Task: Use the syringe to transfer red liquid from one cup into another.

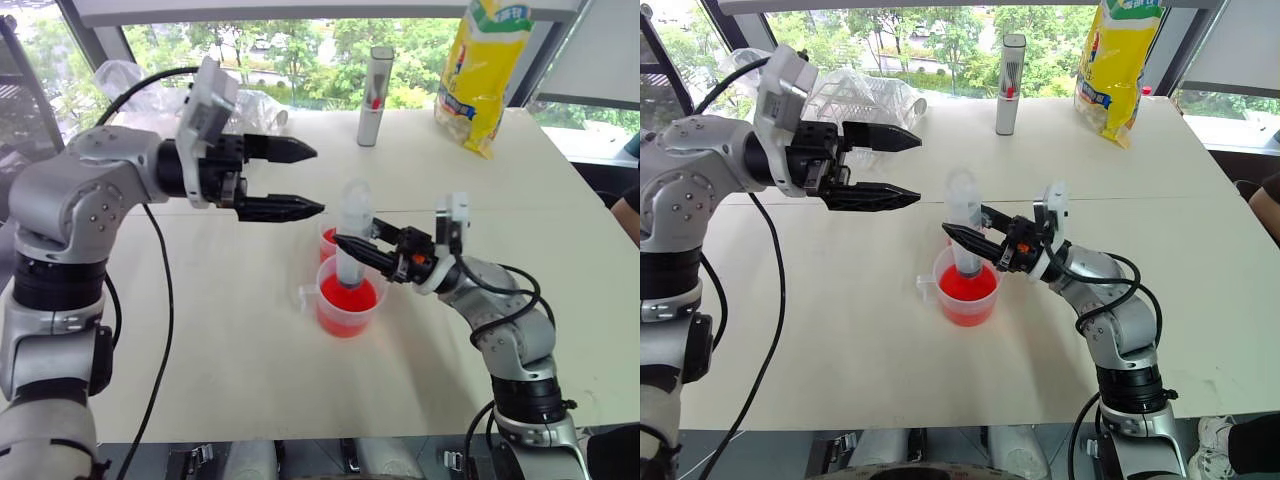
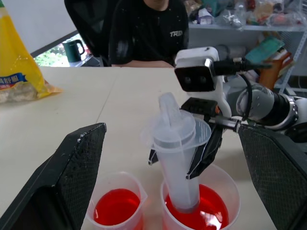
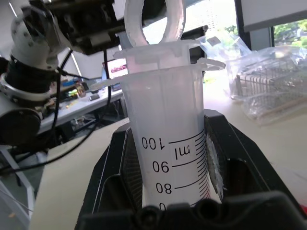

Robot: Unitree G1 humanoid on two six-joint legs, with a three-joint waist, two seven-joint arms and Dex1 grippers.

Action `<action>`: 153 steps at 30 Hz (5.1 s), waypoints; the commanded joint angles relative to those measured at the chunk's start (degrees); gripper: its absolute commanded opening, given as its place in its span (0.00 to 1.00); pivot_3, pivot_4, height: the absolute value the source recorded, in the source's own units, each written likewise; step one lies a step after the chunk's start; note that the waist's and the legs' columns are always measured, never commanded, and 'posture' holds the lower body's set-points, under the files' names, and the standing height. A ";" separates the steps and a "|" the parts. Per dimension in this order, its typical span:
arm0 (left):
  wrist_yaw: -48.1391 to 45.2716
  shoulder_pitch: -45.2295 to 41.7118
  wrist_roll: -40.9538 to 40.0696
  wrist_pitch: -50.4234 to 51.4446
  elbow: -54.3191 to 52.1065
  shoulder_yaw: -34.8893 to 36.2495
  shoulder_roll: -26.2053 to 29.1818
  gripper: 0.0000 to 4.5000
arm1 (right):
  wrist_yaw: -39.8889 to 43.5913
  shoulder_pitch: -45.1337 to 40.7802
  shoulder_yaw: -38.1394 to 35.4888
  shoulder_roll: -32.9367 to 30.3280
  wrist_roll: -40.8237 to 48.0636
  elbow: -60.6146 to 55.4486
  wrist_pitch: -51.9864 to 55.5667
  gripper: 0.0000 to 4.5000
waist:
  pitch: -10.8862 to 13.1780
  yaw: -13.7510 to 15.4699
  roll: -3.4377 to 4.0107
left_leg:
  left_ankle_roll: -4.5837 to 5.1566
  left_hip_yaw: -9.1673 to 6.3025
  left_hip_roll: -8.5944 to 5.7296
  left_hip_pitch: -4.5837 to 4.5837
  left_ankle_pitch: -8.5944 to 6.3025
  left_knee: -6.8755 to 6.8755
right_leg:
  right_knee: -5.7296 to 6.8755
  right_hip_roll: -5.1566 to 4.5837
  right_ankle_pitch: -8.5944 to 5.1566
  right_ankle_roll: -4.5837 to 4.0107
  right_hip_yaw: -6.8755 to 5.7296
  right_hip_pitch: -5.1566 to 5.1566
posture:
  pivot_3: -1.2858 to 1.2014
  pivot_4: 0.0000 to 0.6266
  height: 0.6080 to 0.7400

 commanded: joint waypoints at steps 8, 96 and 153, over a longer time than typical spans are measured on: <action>3.29 0.43 2.10 0.22 -2.32 -1.95 -4.73 1.00 | 0.97 2.03 2.42 -0.80 -2.12 1.10 -6.00 0.31 | 0.00 -0.05 0.00 | -0.01 -0.01 0.00 0.03 0.01 0.02 | 0.06 0.00 0.00 0.00 0.03 0.01 | 0.52 0.24 1.00; 6.27 -5.96 5.20 -0.96 3.38 0.33 -6.40 0.01 | 3.78 4.23 6.19 -6.91 2.69 -3.32 1.45 0.31 | 0.00 0.04 -0.01 | -0.02 -0.01 0.00 0.11 0.01 0.02 | 0.07 0.03 0.00 0.00 0.11 0.08 | 0.52 0.24 1.00; 13.67 12.35 5.81 -2.77 -4.78 10.85 2.30 0.99 | 1.51 -32.12 -4.52 -6.01 8.75 20.12 4.20 0.31 | 0.01 0.02 -0.05 | -0.01 0.06 0.03 0.09 0.00 -0.06 | 0.03 -0.11 -0.01 -0.03 0.10 0.02 | 0.52 0.24 1.00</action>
